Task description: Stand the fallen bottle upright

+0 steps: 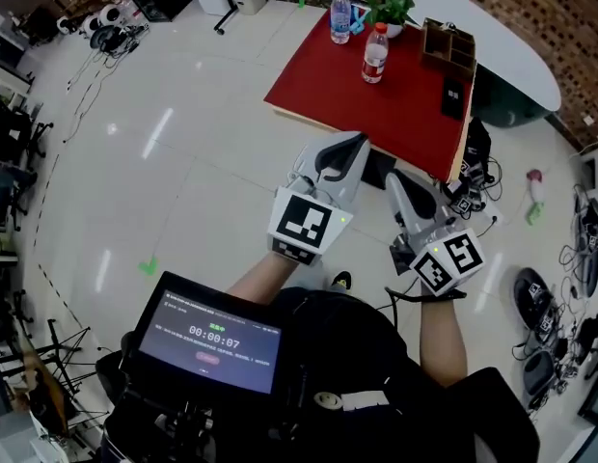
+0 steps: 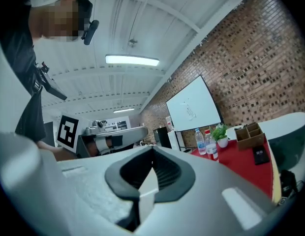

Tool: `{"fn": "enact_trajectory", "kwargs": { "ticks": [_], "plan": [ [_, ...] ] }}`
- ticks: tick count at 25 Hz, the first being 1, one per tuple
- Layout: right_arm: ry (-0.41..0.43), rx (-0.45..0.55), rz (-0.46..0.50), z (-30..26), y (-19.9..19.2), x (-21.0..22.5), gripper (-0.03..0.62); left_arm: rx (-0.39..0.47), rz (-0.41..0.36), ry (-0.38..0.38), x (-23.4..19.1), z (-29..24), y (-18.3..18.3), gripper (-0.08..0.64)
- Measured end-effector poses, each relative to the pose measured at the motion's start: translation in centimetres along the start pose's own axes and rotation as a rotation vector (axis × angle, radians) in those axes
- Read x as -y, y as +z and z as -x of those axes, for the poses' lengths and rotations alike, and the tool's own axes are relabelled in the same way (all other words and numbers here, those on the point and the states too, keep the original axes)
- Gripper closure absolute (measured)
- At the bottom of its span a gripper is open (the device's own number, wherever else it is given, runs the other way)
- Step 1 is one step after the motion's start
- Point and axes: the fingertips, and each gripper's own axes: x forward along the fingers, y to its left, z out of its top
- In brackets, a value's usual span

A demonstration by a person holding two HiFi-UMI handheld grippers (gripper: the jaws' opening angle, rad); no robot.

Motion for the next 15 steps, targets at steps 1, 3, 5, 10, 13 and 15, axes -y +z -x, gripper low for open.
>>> {"fn": "enact_trajectory", "kwargs": {
  "ticks": [1, 3, 5, 10, 13, 15],
  "plan": [
    [-0.004, 0.006, 0.016, 0.3, 0.5, -0.6, 0.589, 0.005, 0.0, 0.0, 0.4, 0.5, 0.5, 0.554],
    [-0.019, 0.013, 0.041, 0.5, 0.9, -1.7, 0.589, 0.008, 0.008, 0.001, 0.7, 1.2, 1.1, 0.554],
    [-0.032, 0.013, 0.046, 0.3, 0.6, -2.4, 0.589, 0.004, 0.02, -0.001, 0.6, 1.9, 1.1, 0.554],
    [-0.063, -0.009, 0.042, -1.3, -0.9, -3.9, 0.589, 0.01, 0.034, -0.01, -0.1, 3.9, 0.4, 0.554],
    [-0.079, 0.008, 0.052, -2.3, -0.6, -5.1, 0.589, 0.02, 0.032, 0.019, -1.3, 5.7, 0.8, 0.554],
    [-0.082, 0.013, 0.055, -3.0, -0.3, -5.9, 0.589, 0.027, 0.034, 0.026, -2.1, 6.6, 0.9, 0.554]
  ]
}}
